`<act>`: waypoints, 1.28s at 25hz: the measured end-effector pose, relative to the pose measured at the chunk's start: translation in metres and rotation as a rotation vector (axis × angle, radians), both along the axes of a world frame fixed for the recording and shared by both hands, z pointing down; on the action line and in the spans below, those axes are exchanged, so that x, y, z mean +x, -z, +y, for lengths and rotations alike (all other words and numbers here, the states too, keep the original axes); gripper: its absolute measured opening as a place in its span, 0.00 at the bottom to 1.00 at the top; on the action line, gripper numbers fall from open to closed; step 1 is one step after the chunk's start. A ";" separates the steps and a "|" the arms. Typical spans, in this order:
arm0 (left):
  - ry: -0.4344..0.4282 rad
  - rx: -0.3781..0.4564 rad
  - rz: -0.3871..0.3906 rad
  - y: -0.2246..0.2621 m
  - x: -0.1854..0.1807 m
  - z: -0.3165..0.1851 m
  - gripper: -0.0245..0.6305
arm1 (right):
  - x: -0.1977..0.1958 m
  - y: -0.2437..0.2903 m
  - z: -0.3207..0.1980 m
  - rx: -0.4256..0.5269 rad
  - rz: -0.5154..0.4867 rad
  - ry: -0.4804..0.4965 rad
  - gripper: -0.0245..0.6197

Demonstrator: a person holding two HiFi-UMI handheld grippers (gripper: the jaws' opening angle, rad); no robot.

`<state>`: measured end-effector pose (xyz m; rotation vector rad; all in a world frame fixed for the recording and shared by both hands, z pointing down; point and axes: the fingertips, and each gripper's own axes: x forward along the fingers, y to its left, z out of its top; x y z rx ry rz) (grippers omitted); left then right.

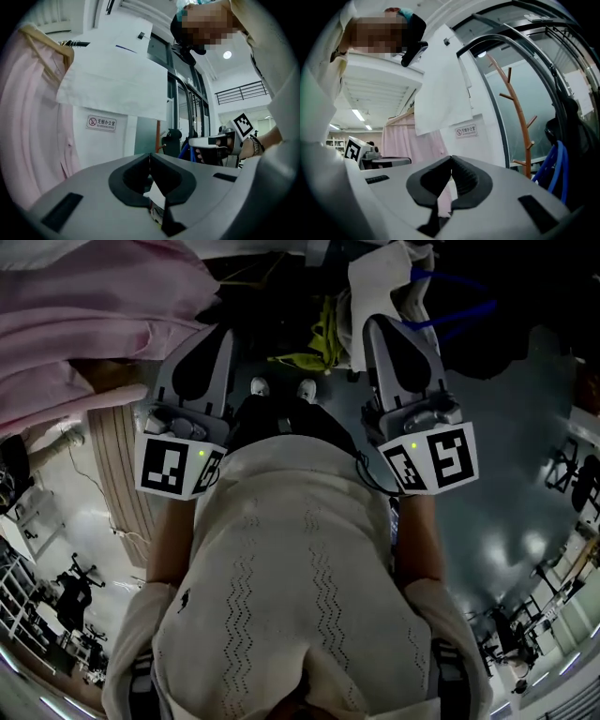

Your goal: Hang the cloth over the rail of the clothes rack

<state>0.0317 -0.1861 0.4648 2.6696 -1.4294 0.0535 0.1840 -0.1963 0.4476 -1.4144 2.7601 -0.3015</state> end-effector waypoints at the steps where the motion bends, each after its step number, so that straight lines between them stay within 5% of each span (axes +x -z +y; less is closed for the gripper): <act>1: -0.013 -0.001 0.005 -0.001 0.004 0.002 0.06 | -0.005 0.003 0.001 0.011 0.004 0.015 0.07; 9: -0.058 0.091 0.026 0.021 0.012 0.003 0.06 | -0.051 -0.004 0.012 0.009 0.038 0.111 0.07; 16: -0.031 0.063 0.056 0.019 -0.009 0.007 0.06 | -0.054 -0.006 0.002 -0.009 -0.024 0.026 0.07; 25: -0.114 0.066 0.041 0.015 -0.011 0.011 0.06 | -0.086 -0.001 0.016 -0.035 0.042 0.184 0.07; 32: -0.157 0.058 0.063 0.019 0.003 0.013 0.06 | -0.104 -0.004 0.025 -0.034 0.074 0.205 0.07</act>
